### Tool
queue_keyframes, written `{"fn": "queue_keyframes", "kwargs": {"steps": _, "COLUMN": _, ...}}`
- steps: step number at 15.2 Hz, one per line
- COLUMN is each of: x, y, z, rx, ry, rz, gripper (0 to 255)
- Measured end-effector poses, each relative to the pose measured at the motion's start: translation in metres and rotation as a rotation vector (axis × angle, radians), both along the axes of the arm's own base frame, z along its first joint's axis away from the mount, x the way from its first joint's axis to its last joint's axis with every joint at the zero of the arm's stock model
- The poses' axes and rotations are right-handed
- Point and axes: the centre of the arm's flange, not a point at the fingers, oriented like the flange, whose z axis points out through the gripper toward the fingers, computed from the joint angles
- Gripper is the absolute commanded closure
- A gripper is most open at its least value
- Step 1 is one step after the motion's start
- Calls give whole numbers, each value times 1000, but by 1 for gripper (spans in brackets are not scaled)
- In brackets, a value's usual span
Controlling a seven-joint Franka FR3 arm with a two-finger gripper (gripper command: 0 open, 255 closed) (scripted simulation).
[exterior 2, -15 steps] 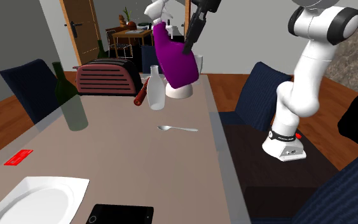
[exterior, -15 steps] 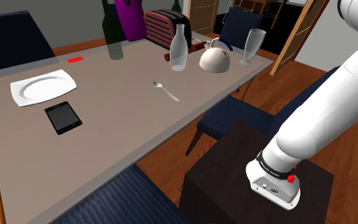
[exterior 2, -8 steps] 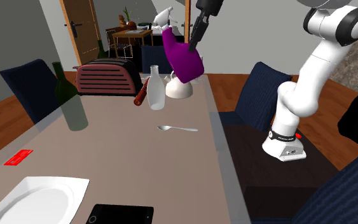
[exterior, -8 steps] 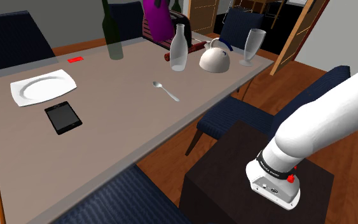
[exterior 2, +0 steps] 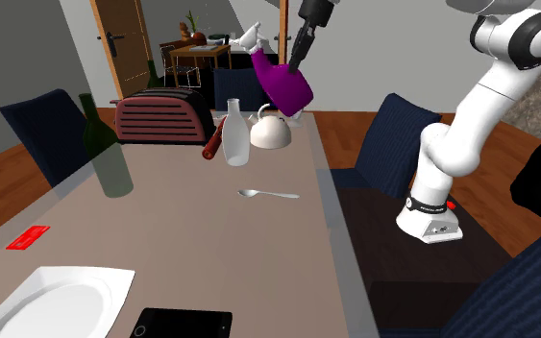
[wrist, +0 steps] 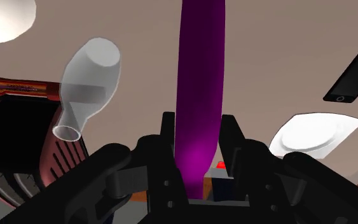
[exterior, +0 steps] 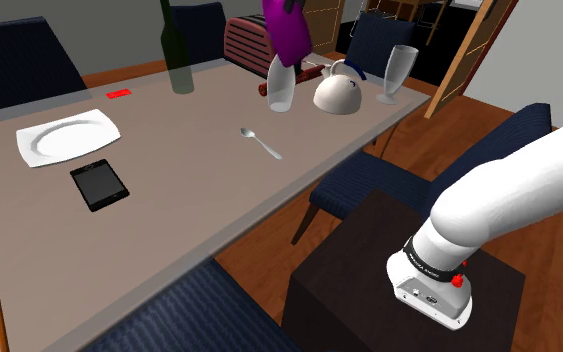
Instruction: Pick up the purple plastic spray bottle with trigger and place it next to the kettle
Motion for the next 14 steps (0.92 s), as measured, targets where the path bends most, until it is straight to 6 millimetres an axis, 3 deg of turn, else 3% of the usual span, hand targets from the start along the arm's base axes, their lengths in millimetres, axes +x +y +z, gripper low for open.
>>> {"fn": "queue_keyframes", "kwargs": {"steps": 14, "x": -28, "y": -181, "z": -15, "rx": 0, "ry": 0, "rz": 0, "gripper": 255}}
